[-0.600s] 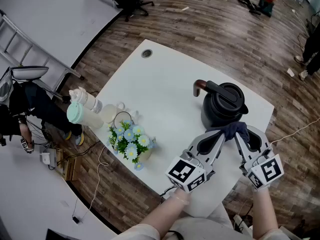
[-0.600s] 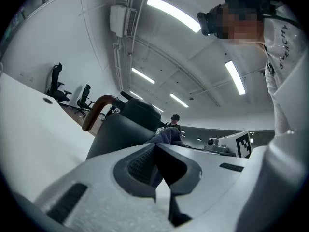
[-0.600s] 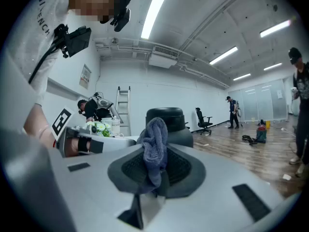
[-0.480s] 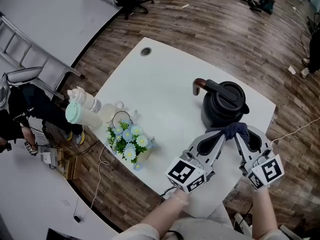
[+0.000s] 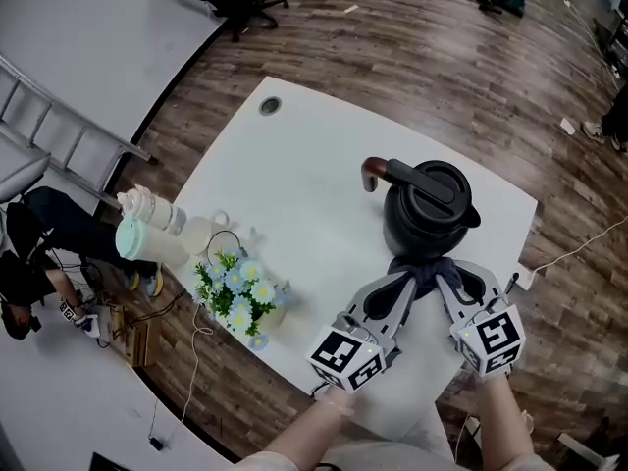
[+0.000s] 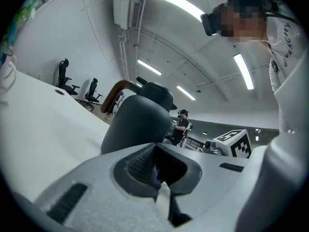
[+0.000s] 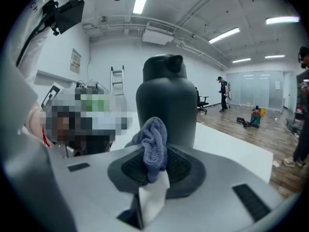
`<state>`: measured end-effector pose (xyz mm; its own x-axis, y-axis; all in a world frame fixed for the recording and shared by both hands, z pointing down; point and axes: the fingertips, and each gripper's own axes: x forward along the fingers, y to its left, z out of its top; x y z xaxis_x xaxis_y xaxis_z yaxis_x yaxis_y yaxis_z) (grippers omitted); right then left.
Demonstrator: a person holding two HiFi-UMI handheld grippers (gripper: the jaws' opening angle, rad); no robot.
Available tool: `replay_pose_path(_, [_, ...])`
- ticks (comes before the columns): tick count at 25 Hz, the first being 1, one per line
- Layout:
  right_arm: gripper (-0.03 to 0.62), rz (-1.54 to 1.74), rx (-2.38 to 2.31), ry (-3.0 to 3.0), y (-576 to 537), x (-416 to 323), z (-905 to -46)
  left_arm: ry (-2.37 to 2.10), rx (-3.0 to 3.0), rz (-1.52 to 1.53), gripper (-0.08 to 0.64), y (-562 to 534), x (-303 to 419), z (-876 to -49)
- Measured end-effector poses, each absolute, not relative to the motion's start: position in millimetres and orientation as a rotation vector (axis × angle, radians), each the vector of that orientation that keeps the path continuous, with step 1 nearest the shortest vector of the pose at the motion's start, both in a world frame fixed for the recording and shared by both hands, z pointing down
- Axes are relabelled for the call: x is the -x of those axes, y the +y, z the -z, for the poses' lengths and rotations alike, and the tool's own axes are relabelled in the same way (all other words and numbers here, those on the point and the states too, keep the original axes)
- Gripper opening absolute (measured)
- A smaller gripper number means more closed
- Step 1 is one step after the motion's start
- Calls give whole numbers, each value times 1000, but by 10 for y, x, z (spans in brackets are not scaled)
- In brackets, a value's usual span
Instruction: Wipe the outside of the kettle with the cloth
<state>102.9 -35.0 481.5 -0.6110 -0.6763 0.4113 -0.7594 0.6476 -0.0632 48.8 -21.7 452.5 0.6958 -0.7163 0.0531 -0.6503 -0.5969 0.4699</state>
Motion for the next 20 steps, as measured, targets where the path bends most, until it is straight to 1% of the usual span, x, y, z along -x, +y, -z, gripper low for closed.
replay_pose_path(2, [55,-216,-1072,-2545,-251,-994,-4630,-1130,-2431,182,6,-177,-269,-4458])
replay_pose_path(3, [55,-97,-988,-2586,-151,-991,-4411,-1195,-2426,181,6,-172,-115,-4381])
replay_pose_path(5, [55,156,-843,-2651,-7,-1162,-3779,-1329,-2426,205,6,-270,157,-4161])
replay_pose_path(6, [55,242,-852,-2699,-47,-1308,-3377,-1378,-2428,235,6,-382,251,-4035])
replay_pose_path(8, [55,426,-950,-2790,-366,-1535,-2561,-1452,-2440,295,6,-674,379,-3785])
replay_pose_path(10, [55,652,-969,-2765,-786,-1582,-2132,-1531,-2457,303,6,-921,444,-3597])
replay_pose_path(11, [55,709,-940,-2737,-952,-1553,-2140,-1561,-2461,304,6,-1009,445,-3542])
replay_pose_path(13, [55,666,-819,-2727,-1134,-1464,-2462,-1583,-2455,321,6,-1108,400,-3510])
replay_pose_path(17, [55,340,-508,-2722,-1056,-1403,-3400,-1560,-2458,293,6,-1104,298,-3667])
replay_pose_path(20, [55,160,-404,-2775,-1009,-1359,-3787,-1578,-2428,269,6,-1109,324,-3806])
